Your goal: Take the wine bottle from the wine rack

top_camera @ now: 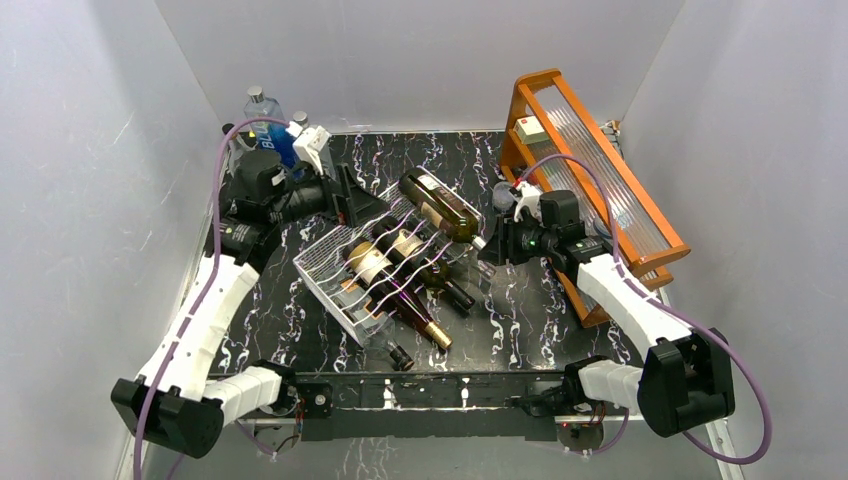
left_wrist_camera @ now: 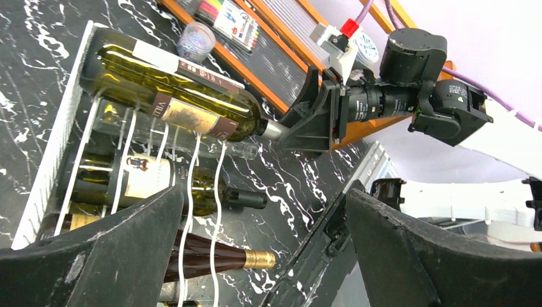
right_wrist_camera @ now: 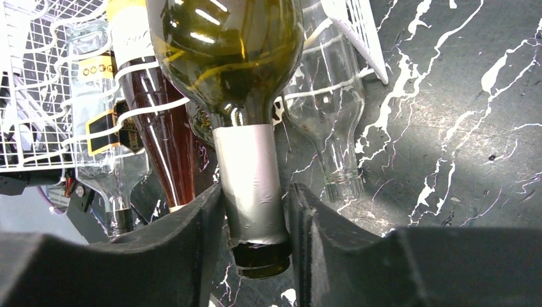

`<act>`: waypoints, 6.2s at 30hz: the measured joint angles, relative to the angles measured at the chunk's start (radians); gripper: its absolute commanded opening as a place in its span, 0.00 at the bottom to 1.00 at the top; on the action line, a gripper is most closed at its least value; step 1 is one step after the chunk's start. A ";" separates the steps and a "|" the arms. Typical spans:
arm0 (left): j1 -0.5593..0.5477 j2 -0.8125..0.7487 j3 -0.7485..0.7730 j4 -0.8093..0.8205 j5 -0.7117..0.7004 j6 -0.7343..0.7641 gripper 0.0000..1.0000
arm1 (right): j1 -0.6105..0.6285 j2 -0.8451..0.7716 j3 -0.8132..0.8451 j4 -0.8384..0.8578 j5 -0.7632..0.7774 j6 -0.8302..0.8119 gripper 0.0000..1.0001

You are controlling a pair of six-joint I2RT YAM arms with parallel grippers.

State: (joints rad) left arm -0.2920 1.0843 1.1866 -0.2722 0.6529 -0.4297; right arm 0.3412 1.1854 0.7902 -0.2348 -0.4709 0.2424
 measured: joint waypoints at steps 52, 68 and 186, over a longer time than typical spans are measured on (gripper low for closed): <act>-0.690 0.520 -0.124 0.568 -0.410 1.506 0.68 | -0.016 -0.027 0.203 -0.342 -0.140 0.018 0.03; -0.698 0.541 -0.108 0.631 -0.512 1.649 0.23 | -0.011 -0.082 0.254 -0.384 -0.124 0.035 0.89; 0.334 0.421 0.035 0.518 -0.650 0.301 0.98 | -0.005 -0.060 0.512 -0.394 0.189 0.119 0.98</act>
State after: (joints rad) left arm 0.0422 1.5055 1.2217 0.2462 0.0025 -0.1284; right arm 0.3363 1.1259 1.3018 -0.6292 -0.2821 0.3614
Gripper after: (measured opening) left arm 0.981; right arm 0.981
